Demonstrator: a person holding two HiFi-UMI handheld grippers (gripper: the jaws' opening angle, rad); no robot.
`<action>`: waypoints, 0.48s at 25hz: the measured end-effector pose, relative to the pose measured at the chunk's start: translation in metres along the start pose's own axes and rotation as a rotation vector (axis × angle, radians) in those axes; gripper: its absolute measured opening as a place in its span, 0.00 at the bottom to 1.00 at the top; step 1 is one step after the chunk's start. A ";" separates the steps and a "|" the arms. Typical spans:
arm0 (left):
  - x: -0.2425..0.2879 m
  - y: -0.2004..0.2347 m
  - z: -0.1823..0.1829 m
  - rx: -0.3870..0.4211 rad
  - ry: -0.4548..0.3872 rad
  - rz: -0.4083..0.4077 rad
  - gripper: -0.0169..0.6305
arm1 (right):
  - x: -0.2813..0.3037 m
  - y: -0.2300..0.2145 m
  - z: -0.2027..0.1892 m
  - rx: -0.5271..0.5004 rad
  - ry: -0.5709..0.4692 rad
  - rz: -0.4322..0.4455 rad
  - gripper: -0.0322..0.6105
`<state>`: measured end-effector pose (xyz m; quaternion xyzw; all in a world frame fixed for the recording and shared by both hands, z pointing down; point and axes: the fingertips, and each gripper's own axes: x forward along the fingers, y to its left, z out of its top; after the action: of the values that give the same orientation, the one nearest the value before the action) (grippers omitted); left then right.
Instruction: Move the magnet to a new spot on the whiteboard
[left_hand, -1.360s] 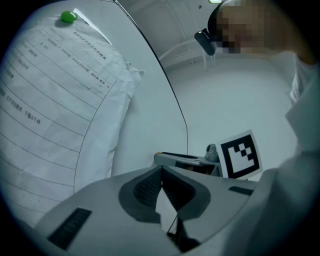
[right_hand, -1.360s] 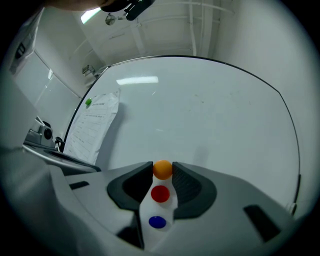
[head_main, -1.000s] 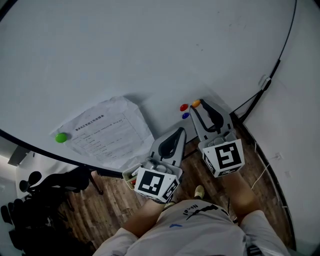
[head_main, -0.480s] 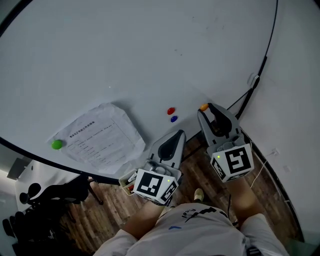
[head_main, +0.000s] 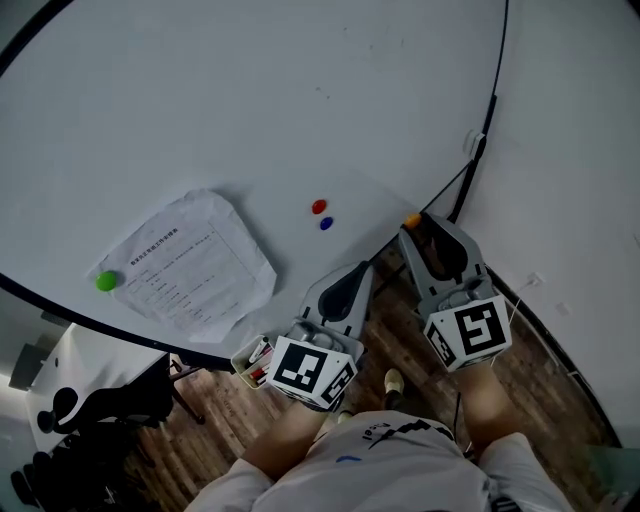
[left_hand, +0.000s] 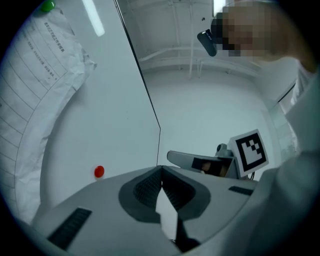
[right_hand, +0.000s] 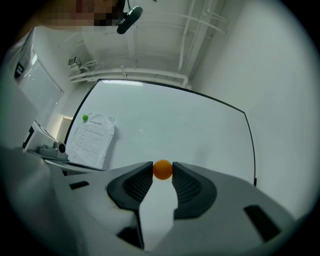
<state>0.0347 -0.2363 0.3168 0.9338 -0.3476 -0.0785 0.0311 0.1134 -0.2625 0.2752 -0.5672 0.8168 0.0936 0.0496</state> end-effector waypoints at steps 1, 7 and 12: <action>-0.002 -0.005 0.000 -0.003 -0.001 -0.014 0.04 | -0.006 0.001 0.001 -0.002 0.002 -0.010 0.25; -0.010 -0.035 0.000 -0.004 0.005 -0.104 0.04 | -0.037 0.003 0.005 -0.010 0.013 -0.066 0.25; -0.012 -0.049 0.001 -0.027 -0.003 -0.125 0.04 | -0.054 0.001 0.006 -0.012 0.022 -0.096 0.25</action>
<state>0.0570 -0.1919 0.3119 0.9530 -0.2877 -0.0863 0.0384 0.1309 -0.2118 0.2798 -0.6069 0.7885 0.0898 0.0418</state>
